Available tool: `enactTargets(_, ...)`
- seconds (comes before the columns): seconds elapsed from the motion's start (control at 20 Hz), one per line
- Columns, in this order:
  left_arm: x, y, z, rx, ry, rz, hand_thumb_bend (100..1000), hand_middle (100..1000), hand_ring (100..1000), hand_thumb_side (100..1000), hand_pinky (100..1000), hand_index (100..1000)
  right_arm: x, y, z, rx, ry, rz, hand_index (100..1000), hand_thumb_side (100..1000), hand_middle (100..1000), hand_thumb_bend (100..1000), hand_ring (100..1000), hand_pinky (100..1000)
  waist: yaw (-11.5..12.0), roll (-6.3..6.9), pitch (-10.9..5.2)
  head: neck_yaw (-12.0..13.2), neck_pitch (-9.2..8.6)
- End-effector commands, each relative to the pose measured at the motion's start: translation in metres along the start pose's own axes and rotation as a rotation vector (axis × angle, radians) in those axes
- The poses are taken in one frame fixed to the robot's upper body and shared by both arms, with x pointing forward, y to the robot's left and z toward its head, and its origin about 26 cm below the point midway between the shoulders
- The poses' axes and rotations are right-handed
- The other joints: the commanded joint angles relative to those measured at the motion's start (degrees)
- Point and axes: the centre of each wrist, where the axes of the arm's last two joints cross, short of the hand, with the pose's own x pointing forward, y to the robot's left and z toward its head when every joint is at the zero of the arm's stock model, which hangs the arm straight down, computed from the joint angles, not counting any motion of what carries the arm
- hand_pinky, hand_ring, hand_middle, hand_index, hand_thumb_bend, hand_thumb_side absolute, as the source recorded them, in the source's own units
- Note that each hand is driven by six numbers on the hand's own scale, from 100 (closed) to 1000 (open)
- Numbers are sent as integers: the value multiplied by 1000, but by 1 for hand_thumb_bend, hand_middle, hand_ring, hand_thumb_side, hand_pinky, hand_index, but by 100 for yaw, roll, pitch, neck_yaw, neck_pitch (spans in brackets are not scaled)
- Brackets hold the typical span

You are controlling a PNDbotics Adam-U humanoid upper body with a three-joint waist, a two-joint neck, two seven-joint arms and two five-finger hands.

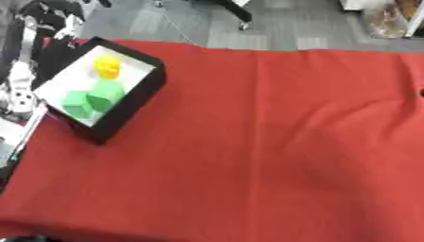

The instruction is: Pick up the objects with one hand, pass them to the other hand, and then place them into the box on the other side of the table.

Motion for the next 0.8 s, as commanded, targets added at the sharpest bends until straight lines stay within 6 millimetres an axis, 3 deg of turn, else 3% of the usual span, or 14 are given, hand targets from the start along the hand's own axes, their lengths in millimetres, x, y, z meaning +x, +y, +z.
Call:
enactTargets(0.05, 15, -21, 11, -14, -99, 192, 198, 786, 769, 852, 734, 794, 9, -1, -3, -35, -25, 108, 832, 717, 738, 262, 822, 821, 9, -83, -70, -333, -10)
enactTargets(0.2, 18, -42, 22, -58, -114, 303, 193, 786, 768, 856, 734, 791, 7, 2, -2, -68, -17, 187, 836, 706, 753, 260, 833, 821, 4, -99, -39, -522, -10)
enactTargets(0.35, 18, -45, 24, -67, -117, 322, 193, 786, 768, 856, 734, 791, 6, 5, -2, -78, -16, 210, 836, 706, 753, 260, 833, 821, 6, -100, -34, -554, -10)
enactTargets(0.4, 18, -47, 25, -73, -112, 328, 167, 786, 766, 873, 733, 782, 5, 7, -2, -79, -12, 209, 844, 666, 823, 250, 885, 825, -14, -106, -14, -619, -10)
enactTargets(0.45, 18, -52, 29, -92, -101, 351, 166, 787, 767, 872, 734, 781, 3, 9, -1, -75, -11, 207, 845, 661, 832, 249, 892, 826, -79, -101, 33, -670, -10)
enactTargets(0.65, 31, -84, 44, -210, -93, 507, 158, 785, 764, 874, 732, 777, -4, 13, 1, -92, -5, 206, 844, 640, 845, 243, 898, 825, -131, -80, 92, -808, -10)
enactTargets(0.8, 36, -95, 50, -262, -87, 543, 153, 784, 763, 878, 732, 775, -8, 15, 1, -99, 4, 199, 843, 633, 834, 238, 889, 824, -82, -107, 109, -839, -10)
